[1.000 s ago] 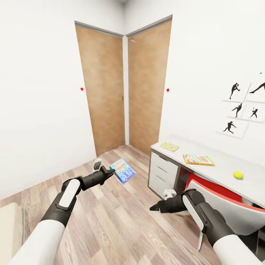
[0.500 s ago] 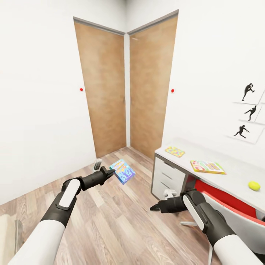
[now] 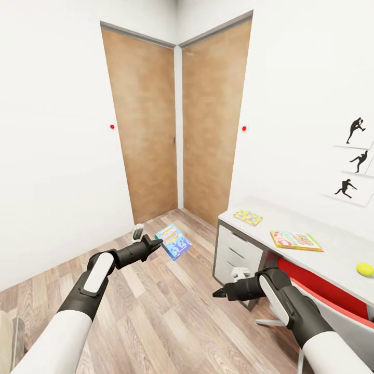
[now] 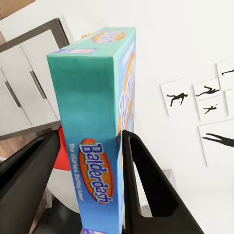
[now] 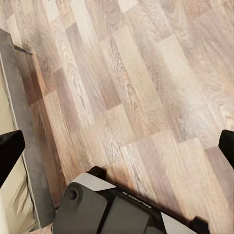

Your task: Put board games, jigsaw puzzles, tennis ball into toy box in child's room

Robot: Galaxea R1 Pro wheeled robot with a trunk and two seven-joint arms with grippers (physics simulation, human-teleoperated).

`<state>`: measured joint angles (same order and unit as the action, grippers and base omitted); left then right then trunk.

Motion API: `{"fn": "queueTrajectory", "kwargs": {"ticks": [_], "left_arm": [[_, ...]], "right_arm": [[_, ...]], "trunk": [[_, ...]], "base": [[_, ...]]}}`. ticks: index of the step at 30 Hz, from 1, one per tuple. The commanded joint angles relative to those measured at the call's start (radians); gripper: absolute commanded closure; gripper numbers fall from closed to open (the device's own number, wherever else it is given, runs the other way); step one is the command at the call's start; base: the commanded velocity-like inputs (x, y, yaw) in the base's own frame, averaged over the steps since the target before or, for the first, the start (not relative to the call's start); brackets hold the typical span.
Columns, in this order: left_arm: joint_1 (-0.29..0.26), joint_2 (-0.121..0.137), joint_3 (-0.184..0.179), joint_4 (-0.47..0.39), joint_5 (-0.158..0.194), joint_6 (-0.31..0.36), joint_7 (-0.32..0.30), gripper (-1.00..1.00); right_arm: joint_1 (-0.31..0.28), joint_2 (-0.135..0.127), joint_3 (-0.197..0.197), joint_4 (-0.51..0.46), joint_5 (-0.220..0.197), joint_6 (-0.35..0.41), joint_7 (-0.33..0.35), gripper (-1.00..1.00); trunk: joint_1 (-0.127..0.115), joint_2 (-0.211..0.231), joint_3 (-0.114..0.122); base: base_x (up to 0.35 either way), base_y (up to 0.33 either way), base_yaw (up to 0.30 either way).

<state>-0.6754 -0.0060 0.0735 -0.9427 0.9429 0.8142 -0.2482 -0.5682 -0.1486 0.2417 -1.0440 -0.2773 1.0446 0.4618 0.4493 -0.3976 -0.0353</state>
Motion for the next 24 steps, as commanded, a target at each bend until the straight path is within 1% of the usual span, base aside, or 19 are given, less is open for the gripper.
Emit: {"fn": "queueTrajectory", "kwargs": {"ticks": [1, 12, 17, 24], "left_arm": [[-0.001, -0.001, 0.003, 0.000, -0.001, 0.006, -0.004, 1.00], [-0.001, 0.000, 0.004, -0.001, -0.001, 0.006, -0.006, 1.00], [0.000, 0.000, 0.003, -0.006, -0.001, 0.005, -0.006, 1.00], [0.004, 0.000, 0.002, -0.008, -0.001, 0.004, -0.006, 1.00]], "right_arm": [[-0.001, -0.001, 0.001, -0.001, 0.003, 0.003, 0.004, -1.00], [0.000, -0.004, 0.001, -0.001, 0.003, 0.003, 0.006, -1.00], [0.008, -0.008, 0.001, -0.001, 0.002, 0.003, 0.011, -1.00], [0.016, -0.008, 0.001, -0.002, 0.001, 0.003, 0.013, -1.00]], "trunk": [[0.001, -0.002, -0.002], [0.001, -0.002, -0.002], [0.001, -0.002, -0.002], [0.001, -0.002, -0.002]], "base": [[0.014, -0.003, 0.000], [0.024, -0.001, 0.000], [0.218, 0.000, 0.000], [0.309, 0.000, 0.000]]}}
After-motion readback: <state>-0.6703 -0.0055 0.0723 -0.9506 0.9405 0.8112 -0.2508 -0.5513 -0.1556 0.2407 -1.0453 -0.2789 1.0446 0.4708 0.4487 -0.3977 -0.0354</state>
